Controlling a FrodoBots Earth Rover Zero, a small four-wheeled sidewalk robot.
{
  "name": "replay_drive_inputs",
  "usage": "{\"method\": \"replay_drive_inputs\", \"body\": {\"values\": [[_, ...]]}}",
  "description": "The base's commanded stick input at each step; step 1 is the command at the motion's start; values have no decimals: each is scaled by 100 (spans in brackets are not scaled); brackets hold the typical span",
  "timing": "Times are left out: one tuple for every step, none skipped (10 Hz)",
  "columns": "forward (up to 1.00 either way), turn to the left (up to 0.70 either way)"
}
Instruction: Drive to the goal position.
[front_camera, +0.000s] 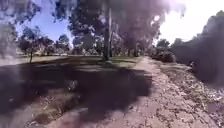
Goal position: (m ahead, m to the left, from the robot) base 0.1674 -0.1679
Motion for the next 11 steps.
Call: {"method": "replay_drive_inputs", "body": {"values": [[0, 0], [0, 0], [-4, 0], [-29, 0], [-54, 0], [-62, 0], [-39, 0], [-15, 0], [0, 0], [0, 0], [0, 0]]}}
